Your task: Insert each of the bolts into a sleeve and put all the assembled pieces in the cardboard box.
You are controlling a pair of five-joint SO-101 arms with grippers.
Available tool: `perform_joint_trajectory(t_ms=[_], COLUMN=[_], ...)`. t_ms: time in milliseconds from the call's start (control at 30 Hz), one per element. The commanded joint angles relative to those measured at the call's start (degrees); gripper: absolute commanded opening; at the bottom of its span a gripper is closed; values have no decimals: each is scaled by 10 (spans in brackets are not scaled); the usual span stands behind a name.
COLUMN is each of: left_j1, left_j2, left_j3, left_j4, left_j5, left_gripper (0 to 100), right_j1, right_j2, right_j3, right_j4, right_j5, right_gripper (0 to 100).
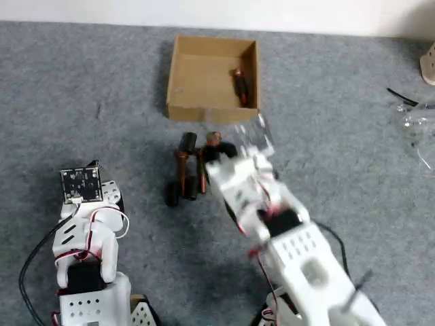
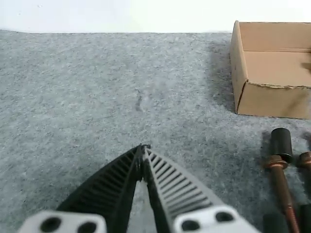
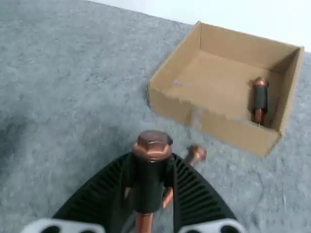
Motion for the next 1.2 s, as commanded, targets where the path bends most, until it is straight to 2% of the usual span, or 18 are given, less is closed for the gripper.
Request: perform_joint_trajectory(t_ms=[0, 267, 600, 767, 1167], left_j1=[-5, -4, -4, -3, -3], left_j2=[-2, -2, -2, -2, -2], left_j3=[-18, -18, -18, -17, -3], left_j4=[-12, -12, -12, -13, -44], left_j5=[4, 4, 4, 4, 4], left_gripper=[6, 6, 6, 8, 7], right_j1=[24, 97, 109, 117, 117], right_j2=[138, 369, 579, 645, 697], right_j3=[-175, -446, -742, -809, -818], right_j4=[-26, -22, 161, 205, 240], right_j5=[6, 6, 7, 7, 6], right_gripper=[4, 4, 4, 4, 5])
